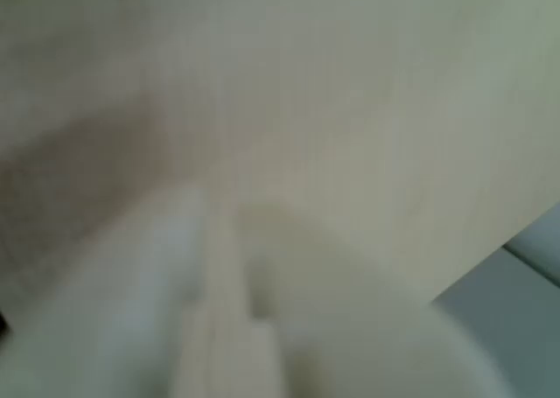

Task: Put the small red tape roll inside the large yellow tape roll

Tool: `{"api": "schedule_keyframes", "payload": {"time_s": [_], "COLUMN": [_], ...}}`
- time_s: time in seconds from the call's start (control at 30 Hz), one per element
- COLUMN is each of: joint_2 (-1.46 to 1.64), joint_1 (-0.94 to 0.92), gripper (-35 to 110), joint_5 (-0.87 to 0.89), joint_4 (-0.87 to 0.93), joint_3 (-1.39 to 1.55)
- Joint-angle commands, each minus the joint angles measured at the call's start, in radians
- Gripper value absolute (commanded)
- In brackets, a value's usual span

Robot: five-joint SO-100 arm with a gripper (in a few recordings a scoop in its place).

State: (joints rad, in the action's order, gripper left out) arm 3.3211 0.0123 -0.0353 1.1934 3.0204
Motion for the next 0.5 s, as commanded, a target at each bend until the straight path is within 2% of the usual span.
{"api": "schedule_keyframes", "payload": {"time_s": [0.0, 0.47], "joint_2": [0.014, 0.014], "joint_1": [0.0, 0.026], "gripper": [0, 2], "joint_5": [0.002, -0.002], "joint_4": [0.037, 0.067], "joint_3": [-0.011, -0.017]}}
